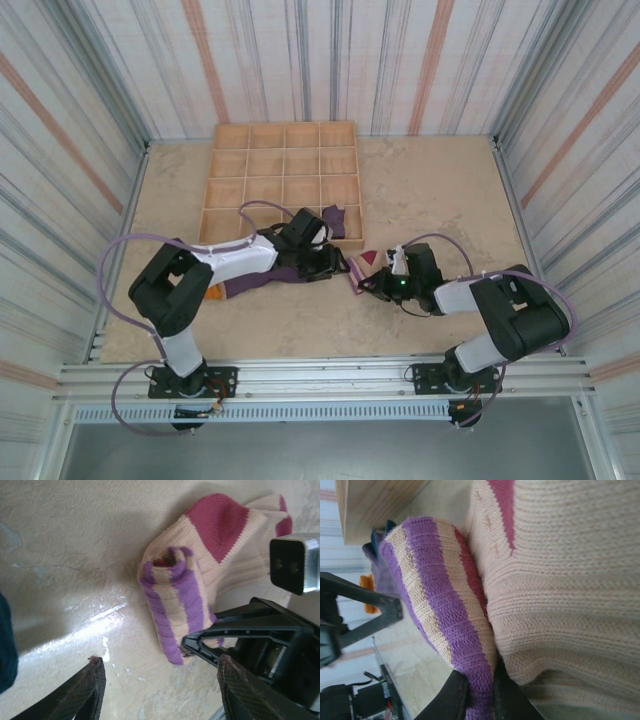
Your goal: Roll the socks
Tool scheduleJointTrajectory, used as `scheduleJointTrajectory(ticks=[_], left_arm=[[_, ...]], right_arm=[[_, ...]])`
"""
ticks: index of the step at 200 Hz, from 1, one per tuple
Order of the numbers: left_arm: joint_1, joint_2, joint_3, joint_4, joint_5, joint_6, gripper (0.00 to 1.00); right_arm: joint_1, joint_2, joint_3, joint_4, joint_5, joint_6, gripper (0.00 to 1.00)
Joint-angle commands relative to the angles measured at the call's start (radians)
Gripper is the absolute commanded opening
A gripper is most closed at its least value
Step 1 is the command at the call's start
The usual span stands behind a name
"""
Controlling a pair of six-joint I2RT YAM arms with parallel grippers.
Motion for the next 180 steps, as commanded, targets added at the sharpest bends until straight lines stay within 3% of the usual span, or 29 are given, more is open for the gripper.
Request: scheduleJointTrajectory(ticks=[1, 90, 116, 139, 180], left_arm=[[-0.011, 0.036, 0.033, 0.056, -0.036, -0.009, 0.62], [-0.039, 0.155, 0.046, 0.185, -0.070, -0.048, 0.58], [-0.042, 0.185, 0.064, 0.171, -0.074, -0.049, 0.47], [-0.041, 0.196, 0.078, 0.131, -0.076, -0.046, 0.29], [-0.027, 0.162, 0.099, 0.031, -0.085, -0.021, 0.09]], right_arm=[[-0.035, 0.053, -0.029, -0.155, 0.010, 0.074, 0.00], [-0.082, 0.151, -0.042, -0.036, -0.066, 0.159, 0.00], [-0.090, 0.141, -0.044, -0.039, -0.070, 0.160, 0.00], [-0.099, 0.107, -0.046, -0.051, -0.074, 0.149, 0.00], [-0.063, -0.131, 0.035, -0.365, 0.028, -0.003, 0.31]])
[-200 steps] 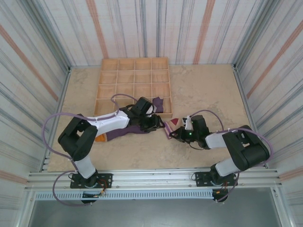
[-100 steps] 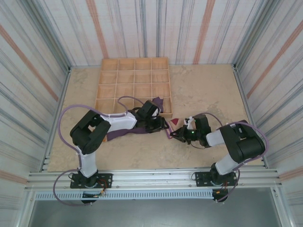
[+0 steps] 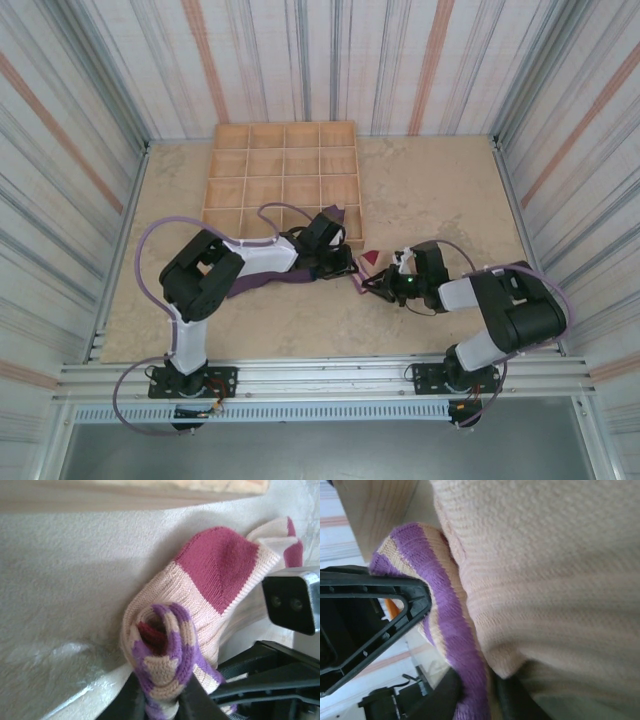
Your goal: Roll the socks
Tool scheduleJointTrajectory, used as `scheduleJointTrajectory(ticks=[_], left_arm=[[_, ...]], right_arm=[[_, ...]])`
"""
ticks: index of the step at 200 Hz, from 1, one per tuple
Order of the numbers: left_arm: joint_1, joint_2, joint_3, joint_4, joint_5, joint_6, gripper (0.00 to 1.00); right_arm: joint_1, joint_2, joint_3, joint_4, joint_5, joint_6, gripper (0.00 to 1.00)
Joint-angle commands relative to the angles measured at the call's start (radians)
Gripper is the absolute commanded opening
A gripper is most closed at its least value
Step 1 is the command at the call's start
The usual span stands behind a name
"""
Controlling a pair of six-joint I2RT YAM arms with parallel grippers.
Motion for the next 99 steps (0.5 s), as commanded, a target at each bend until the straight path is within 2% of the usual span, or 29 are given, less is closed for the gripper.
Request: scheduleJointTrajectory(ticks=[1, 32, 45, 59, 70, 99], left_arm=[[0.017, -0.012, 0.017, -0.124, -0.040, 0.022, 0.08], [0.041, -0.058, 0.018, -0.201, -0.030, 0.032, 0.02], [0.049, -0.074, 0.017, -0.229, -0.028, 0.029, 0.02], [0.050, -0.088, 0.021, -0.271, -0.034, 0.022, 0.02], [0.049, -0.097, 0.023, -0.291, -0.031, 0.016, 0.02], [0.048, -0.113, 0.020, -0.310, -0.010, 0.006, 0.02]], right_arm=[[0.025, -0.134, 0.039, -0.324, 0.138, -0.109, 0.31], [0.109, -0.319, 0.136, -0.553, 0.281, -0.209, 0.50], [0.168, -0.375, 0.186, -0.647, 0.393, -0.267, 0.55], [0.269, -0.414, 0.239, -0.722, 0.549, -0.332, 0.57], [0.384, -0.431, 0.277, -0.752, 0.690, -0.391, 0.59], [0.580, -0.392, 0.334, -0.776, 0.957, -0.495, 0.61]])
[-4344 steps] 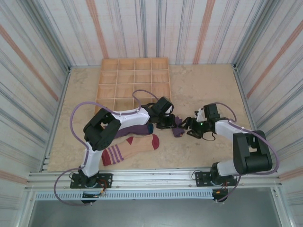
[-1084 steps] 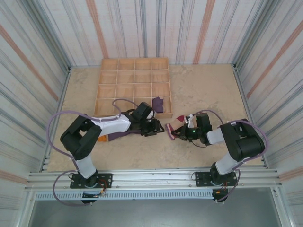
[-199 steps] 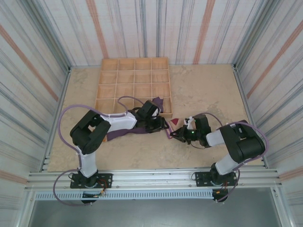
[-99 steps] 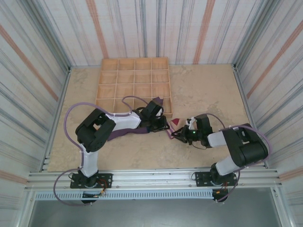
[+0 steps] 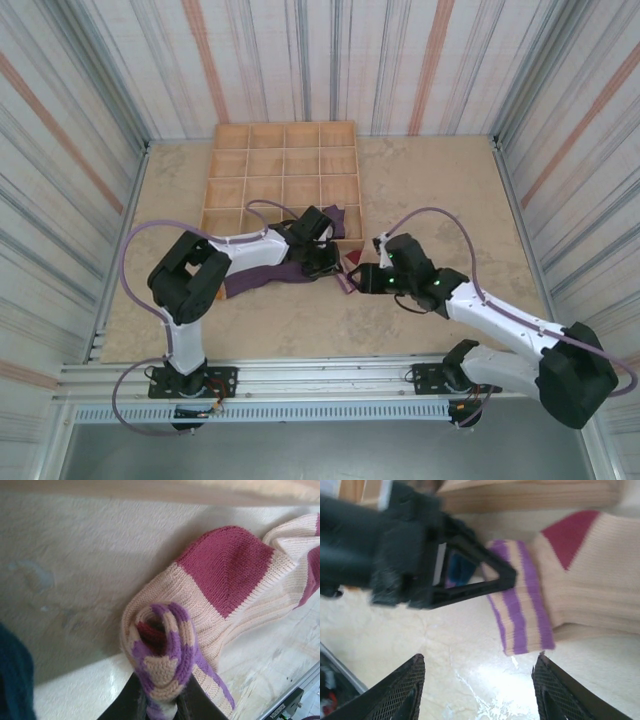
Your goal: Roll the socks
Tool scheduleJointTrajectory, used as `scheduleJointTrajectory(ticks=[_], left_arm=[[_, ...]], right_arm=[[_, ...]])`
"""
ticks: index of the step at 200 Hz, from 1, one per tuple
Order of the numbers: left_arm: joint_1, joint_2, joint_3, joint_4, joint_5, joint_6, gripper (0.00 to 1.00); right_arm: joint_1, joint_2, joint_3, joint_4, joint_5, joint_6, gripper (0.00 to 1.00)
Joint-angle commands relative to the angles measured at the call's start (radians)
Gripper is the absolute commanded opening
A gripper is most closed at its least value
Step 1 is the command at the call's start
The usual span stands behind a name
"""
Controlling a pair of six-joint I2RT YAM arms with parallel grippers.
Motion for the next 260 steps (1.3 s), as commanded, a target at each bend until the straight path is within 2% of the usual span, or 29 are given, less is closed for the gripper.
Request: scheduleJointTrajectory(ticks=[1, 29, 73, 107, 149, 159, 173, 199, 215, 223, 241, 260], left_arm=[[-0.001, -0.048, 0.010, -0.089, -0.002, -0.001, 0.02], [-0.001, -0.052, 0.015, -0.104, 0.002, 0.002, 0.02], [-0.001, -0.039, 0.021, -0.108, 0.015, 0.002, 0.02], [-0.001, -0.031, 0.035, -0.120, 0.026, 0.012, 0.02], [-0.001, -0.025, 0.046, -0.134, 0.043, 0.025, 0.02], [-0.001, -0.025, 0.043, -0.134, 0.049, 0.027, 0.02], [-0.001, -0.025, 0.040, -0.134, 0.053, 0.031, 0.02], [0.002, -0.035, 0.022, -0.122, 0.062, 0.037, 0.02], [0.008, -0.047, 0.005, -0.103, 0.072, 0.038, 0.11], [0.012, -0.054, -0.001, -0.093, 0.079, 0.039, 0.19], [0.018, -0.074, -0.006, -0.088, 0.075, 0.041, 0.46], [0.021, -0.105, -0.004, -0.097, 0.054, 0.040, 0.59]], right_arm=[[0.132, 0.026, 0.045, -0.128, 0.349, -0.160, 0.61], [0.298, 0.131, 0.076, -0.097, 0.567, -0.248, 0.61], [0.442, 0.344, 0.138, -0.080, 0.783, -0.293, 0.60], [0.486, 0.466, 0.168, -0.057, 0.863, -0.299, 0.58], [0.491, 0.595, 0.187, -0.041, 0.931, -0.276, 0.54], [0.491, 0.621, 0.192, -0.035, 0.940, -0.271, 0.50], [0.485, 0.649, 0.197, -0.032, 0.947, -0.252, 0.36], [0.454, 0.648, 0.172, -0.014, 0.901, -0.214, 0.18], [0.433, 0.614, 0.135, 0.010, 0.846, -0.204, 0.09], [0.418, 0.588, 0.109, 0.030, 0.806, -0.200, 0.06], [0.367, 0.513, 0.037, 0.097, 0.674, -0.197, 0.02], [0.303, 0.447, -0.032, 0.150, 0.552, -0.188, 0.00]])
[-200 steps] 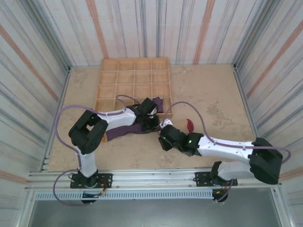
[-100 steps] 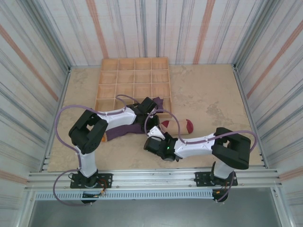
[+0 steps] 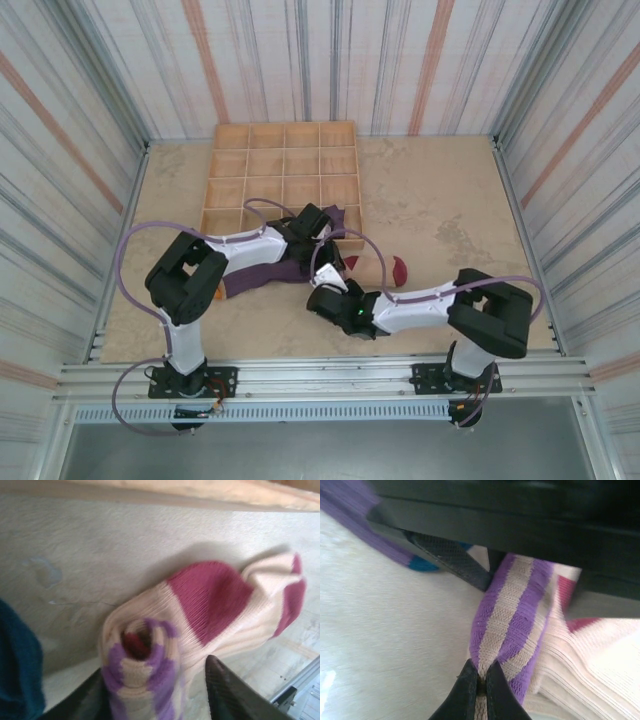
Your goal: Roll the socks
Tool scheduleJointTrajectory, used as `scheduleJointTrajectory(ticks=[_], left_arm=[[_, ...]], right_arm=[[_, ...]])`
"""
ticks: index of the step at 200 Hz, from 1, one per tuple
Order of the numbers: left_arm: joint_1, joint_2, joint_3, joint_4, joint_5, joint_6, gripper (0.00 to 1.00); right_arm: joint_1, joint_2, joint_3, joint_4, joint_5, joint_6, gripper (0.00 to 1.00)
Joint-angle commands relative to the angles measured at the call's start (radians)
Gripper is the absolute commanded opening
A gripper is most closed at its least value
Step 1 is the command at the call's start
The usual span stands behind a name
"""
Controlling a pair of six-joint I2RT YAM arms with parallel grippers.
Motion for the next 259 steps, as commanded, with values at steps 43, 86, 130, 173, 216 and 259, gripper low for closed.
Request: scheduleJointTrajectory(ticks=[43, 86, 130, 173, 216, 259], left_arm=[[0.019, -0.139, -0.014, -0.087, 0.033, 0.050, 0.64], [0.042, -0.148, -0.047, -0.092, 0.038, 0.050, 0.63], [0.046, -0.163, -0.062, -0.090, 0.034, 0.049, 0.63], [0.040, -0.161, -0.064, -0.061, 0.039, 0.048, 0.62], [0.021, -0.142, -0.074, -0.006, 0.059, 0.016, 0.62], [-0.015, -0.112, -0.040, 0.040, 0.067, -0.004, 0.63]], right_arm=[[-0.241, -0.114, -0.196, 0.017, -0.329, 0.123, 0.00], [-0.262, -0.106, -0.212, 0.027, -0.353, 0.151, 0.00], [-0.294, -0.156, -0.243, 0.047, -0.420, 0.185, 0.00], [-0.419, -0.264, -0.286, 0.097, -0.675, 0.207, 0.00], [-0.522, -0.342, -0.286, 0.052, -0.835, 0.235, 0.00], [-0.568, -0.364, -0.281, 0.036, -0.918, 0.271, 0.00]])
